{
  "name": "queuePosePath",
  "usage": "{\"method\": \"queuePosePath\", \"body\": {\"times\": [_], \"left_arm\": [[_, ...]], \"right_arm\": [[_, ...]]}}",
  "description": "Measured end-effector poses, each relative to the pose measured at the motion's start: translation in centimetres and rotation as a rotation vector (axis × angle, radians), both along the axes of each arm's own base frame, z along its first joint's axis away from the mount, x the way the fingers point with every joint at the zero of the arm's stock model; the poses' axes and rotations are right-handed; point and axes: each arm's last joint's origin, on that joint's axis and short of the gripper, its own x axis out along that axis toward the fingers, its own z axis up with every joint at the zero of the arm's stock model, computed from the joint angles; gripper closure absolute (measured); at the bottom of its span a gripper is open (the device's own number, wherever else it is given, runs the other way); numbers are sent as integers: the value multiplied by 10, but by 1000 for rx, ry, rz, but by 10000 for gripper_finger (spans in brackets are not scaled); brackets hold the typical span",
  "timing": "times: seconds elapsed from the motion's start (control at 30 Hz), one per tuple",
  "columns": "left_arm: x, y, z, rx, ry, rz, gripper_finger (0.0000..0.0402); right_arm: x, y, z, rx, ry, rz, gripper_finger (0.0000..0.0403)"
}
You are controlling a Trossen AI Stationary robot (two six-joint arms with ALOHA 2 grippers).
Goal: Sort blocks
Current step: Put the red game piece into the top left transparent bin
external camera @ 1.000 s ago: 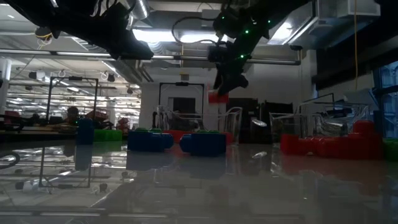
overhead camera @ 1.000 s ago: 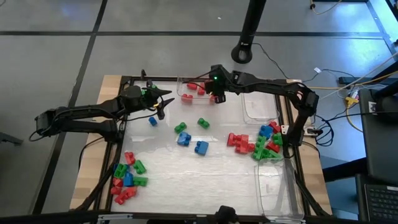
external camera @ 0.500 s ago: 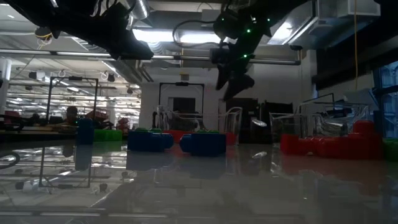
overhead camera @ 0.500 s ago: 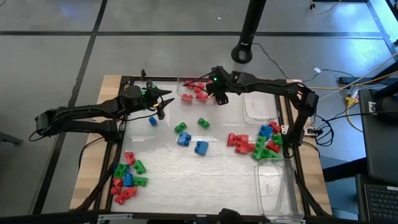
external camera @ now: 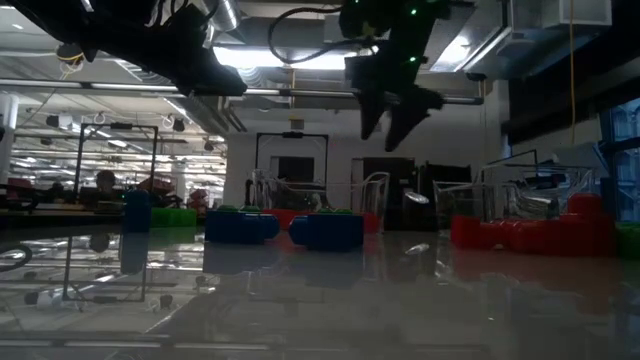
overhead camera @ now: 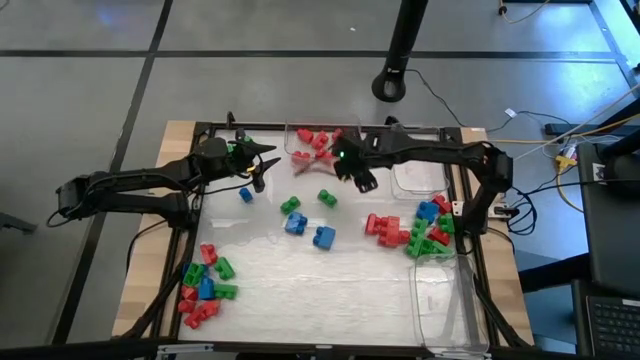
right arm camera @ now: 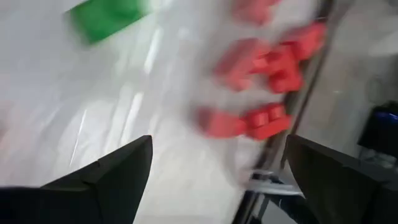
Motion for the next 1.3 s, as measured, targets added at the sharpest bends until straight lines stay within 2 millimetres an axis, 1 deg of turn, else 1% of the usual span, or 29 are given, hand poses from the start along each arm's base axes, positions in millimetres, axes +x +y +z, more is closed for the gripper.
{"method": "queuePosePath", "body": {"times": [0.33, 0.47, 0.63, 0.77, 0.83, 1.03, 1.17, 1.3], "left_arm": [[0, 0, 0, -1, 0, 0, 243], [0, 0, 0, -5, -3, 1, 243], [0, 0, 0, -7, -4, 2, 243], [0, 0, 0, -7, -4, 2, 243], [0, 0, 0, -7, -4, 2, 243], [0, 0, 0, -7, -5, 2, 243], [0, 0, 0, -2, -2, 1, 243], [0, 0, 0, -1, -1, 0, 243]], "right_arm": [[-12, 69, -6, 44, 218, 131, 38], [-15, 92, -6, 39, 259, 195, 38], [-16, 114, -7, 35, 263, 259, 38], [-15, 120, -6, -44, 244, 257, 38], [-15, 124, -6, -51, 228, 240, 38], [-19, 130, -10, 88, 261, 268, 38], [-24, 130, -26, 127, 330, 332, 38], [-27, 129, -48, 123, 358, 394, 38]]}}
